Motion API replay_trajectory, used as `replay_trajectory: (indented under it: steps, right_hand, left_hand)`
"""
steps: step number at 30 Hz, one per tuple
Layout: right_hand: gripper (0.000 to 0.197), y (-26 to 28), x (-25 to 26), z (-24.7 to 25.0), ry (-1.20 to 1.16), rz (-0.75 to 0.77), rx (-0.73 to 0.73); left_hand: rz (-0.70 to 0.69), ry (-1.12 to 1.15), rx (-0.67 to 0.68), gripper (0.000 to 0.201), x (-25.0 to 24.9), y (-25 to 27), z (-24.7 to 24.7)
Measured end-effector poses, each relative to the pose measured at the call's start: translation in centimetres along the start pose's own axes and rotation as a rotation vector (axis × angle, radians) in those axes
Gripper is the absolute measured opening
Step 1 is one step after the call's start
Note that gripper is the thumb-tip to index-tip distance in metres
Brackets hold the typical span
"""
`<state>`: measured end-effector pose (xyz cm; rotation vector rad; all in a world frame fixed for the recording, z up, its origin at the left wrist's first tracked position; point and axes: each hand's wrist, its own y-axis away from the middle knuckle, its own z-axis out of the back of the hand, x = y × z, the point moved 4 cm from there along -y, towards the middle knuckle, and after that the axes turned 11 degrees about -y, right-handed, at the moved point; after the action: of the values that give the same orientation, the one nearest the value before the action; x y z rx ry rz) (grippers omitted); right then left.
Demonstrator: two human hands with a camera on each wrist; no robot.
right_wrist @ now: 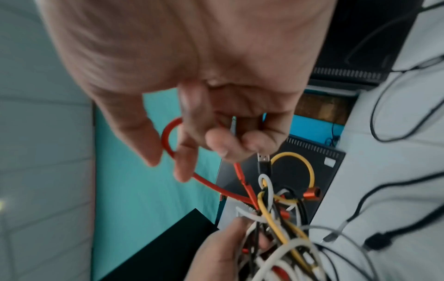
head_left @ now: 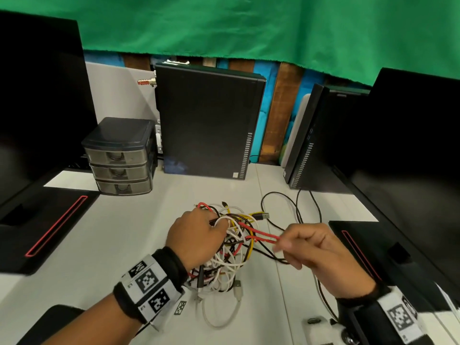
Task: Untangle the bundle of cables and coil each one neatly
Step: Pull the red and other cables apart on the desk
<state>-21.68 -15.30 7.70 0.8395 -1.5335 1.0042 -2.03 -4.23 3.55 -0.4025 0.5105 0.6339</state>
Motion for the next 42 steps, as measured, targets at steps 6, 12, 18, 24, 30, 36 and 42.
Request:
replay_trajectory:
  steps: [6, 12, 18, 24, 30, 36, 42]
  right_hand:
    - [0.028, -0.1, 0.2, -1.2, 0.270, 0.041, -0.105]
    - [0.032, 0.7, 0.9, -3.8, 0.220, 0.154, 0.087]
    - [0.024, 0.2, 0.7, -1.9, -0.027, 0.079, -0.197]
    - [0.037, 1.0, 1.4, -0.4, 0.611, -0.300, -0.165]
    - [0.046, 0.5, -0.7, -1.9, 1.291, -0.194, -0.053]
    - [0.022, 0.4, -2.7, -2.2, 1.091, -0.155, 0.069]
    - [0.021, 0.5, 0.7, -0.1, 0.708, 0.220, -0.318]
  left_hand:
    - [-0.173, -0.097, 0.001, 0.042, -0.5, 0.9, -0.8]
    - [-0.206, -0.204, 0.055, 0.042, -1.8, 1.8, -1.6]
    - [-0.053, -0.201, 0.053, 0.049, -1.0, 1.1, -0.6]
    - [-0.053, -0.243, 0.060, 0.054, -0.4, 0.9, -0.6]
    - [-0.199, -0.398, 0.042, 0.054, -2.1, 2.1, -1.3]
    - [-0.151, -0.336, 0.031, 0.059, -1.6, 1.9, -1.2]
    - [-0.018, -0.203, 0.060, 0.056, 0.3, 0.3, 0.3]
